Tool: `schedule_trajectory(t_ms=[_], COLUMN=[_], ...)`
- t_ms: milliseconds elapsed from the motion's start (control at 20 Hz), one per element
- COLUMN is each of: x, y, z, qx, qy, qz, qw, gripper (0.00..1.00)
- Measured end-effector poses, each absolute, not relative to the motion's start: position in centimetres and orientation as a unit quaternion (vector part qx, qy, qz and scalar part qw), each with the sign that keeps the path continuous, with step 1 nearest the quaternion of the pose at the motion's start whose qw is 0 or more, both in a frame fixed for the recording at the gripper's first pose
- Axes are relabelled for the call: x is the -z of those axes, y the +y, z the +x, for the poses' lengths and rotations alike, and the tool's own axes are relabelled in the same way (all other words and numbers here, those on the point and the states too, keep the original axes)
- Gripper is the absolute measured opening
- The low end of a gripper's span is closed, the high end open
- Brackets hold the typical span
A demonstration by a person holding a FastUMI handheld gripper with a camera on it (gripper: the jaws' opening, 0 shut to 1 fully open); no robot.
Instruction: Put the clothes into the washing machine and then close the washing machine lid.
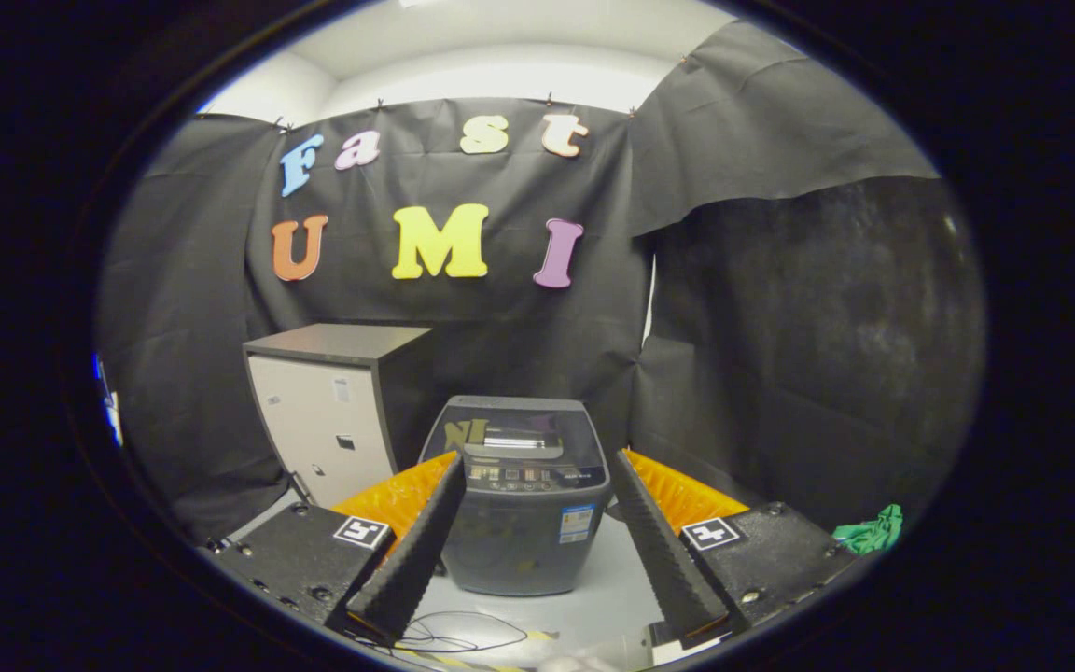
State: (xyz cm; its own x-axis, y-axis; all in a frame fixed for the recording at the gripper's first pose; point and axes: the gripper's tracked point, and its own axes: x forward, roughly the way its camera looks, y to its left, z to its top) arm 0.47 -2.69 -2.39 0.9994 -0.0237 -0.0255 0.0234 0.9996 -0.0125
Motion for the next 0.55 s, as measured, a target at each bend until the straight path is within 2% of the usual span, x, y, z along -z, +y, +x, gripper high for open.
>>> schedule_trajectory(t_ms=[550], x=[1.43], y=[-1.99], z=[0.27], qx=[0.000], qy=[0.009], qz=[-0.025], qw=[1.000], gripper=[0.99])
